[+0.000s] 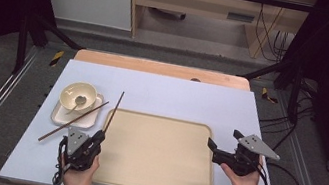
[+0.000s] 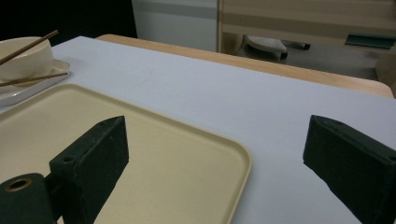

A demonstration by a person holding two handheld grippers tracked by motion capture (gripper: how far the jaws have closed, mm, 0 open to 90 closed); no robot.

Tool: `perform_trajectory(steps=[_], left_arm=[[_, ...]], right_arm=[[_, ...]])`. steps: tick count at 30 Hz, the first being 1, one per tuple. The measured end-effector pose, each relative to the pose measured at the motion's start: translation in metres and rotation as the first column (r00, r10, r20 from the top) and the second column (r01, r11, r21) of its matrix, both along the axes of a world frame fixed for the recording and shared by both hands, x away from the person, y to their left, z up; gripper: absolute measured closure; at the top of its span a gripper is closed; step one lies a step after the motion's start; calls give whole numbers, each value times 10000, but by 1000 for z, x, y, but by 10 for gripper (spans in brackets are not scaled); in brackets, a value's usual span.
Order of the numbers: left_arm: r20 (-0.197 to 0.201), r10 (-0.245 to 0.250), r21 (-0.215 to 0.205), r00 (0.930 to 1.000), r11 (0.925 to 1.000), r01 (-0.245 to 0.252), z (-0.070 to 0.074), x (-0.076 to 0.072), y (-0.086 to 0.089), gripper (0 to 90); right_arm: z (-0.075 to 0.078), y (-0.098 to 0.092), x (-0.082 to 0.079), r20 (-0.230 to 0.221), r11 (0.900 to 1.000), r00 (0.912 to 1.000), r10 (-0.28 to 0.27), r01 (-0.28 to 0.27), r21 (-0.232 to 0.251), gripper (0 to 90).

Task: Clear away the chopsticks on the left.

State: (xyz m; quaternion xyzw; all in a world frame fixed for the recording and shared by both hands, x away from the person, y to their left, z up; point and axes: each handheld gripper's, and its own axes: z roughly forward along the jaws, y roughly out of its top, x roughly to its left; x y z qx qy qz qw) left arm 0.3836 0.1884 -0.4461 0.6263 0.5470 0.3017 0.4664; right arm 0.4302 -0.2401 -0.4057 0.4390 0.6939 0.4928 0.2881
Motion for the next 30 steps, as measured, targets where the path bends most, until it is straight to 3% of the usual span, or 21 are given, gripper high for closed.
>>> perform_trajectory(steps=[3,11,18,30], left_arm=[[-307,126,223,9995,9997,-119,-9,-1,-2,851],[-591,350,347,9976,9989,-330,-19,-3,-2,851],[-1147,440,644,9924,9972,-367,-30,1,-2,851],[-1586,528,988,9859,9944,-374,-37,2,-6,851]], right_arm=[[-2,2,1,-14,10000,10000,10,-10,-93,70],[-3,4,1,-87,9998,9999,56,-58,-191,70],[-2,3,1,-37,9999,10000,55,-55,-162,69],[-2,4,1,-77,9998,10000,47,-48,-193,68]])
